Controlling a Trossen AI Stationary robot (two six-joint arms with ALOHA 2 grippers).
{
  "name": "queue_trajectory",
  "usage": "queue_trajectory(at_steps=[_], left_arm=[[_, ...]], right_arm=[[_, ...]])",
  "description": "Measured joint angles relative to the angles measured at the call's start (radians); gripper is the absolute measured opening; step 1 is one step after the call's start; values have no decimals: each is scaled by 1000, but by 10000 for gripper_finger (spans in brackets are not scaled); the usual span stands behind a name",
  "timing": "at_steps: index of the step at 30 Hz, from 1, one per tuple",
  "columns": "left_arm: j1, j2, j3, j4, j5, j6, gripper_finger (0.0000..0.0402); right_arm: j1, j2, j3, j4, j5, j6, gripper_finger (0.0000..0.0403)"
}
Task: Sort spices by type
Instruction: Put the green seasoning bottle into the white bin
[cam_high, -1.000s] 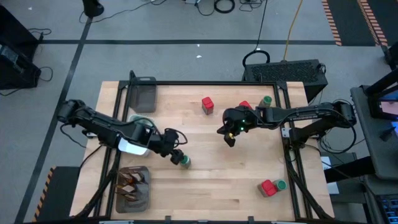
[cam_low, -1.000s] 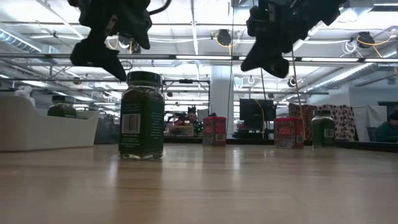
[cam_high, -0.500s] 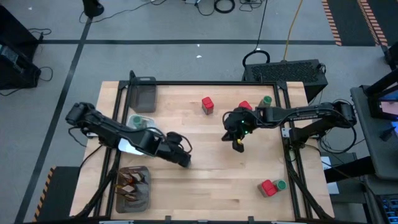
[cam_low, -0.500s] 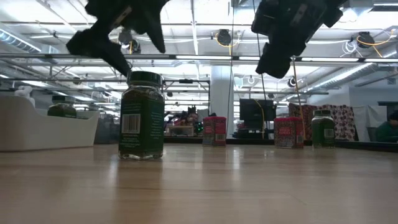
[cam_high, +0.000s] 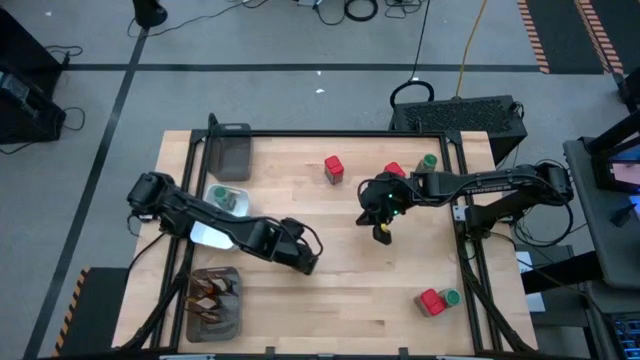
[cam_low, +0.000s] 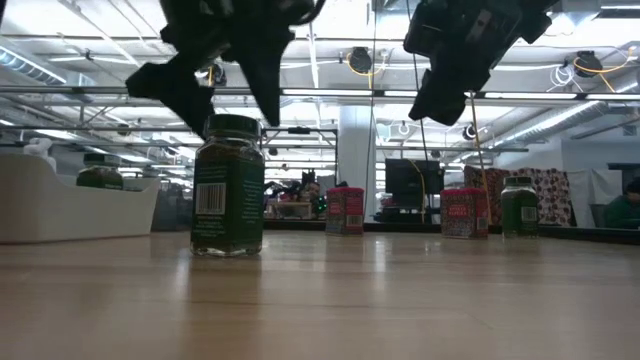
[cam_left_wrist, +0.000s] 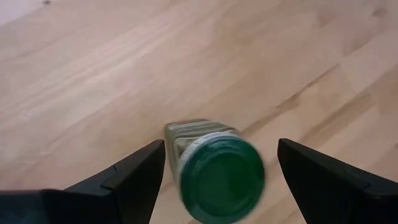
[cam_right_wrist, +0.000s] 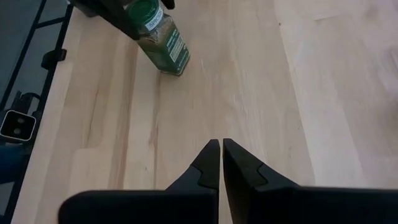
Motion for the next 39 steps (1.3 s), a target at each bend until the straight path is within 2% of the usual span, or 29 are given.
queue_trajectory(at_steps=[4,13,20,24,30,39], left_arm=[[-2,22,0,-9,42,2,313],[-11,22,0,-15,37,-2,310],[-11,22,0,-43,49,7,245],[-5,20,0,-44,53,71,209],[21,19,1,-64,120,409,210],[27,18,2,-81,164,1146,224]], right_arm=[[0,0,0,0,1,16,0],[0,0,0,0,1,18,0],[0,0,0,-1,1,16,0],[0,0,0,-1,2,15,0],[0,0,0,-1,1,15,0],[0,0,0,-1,1,22,0]])
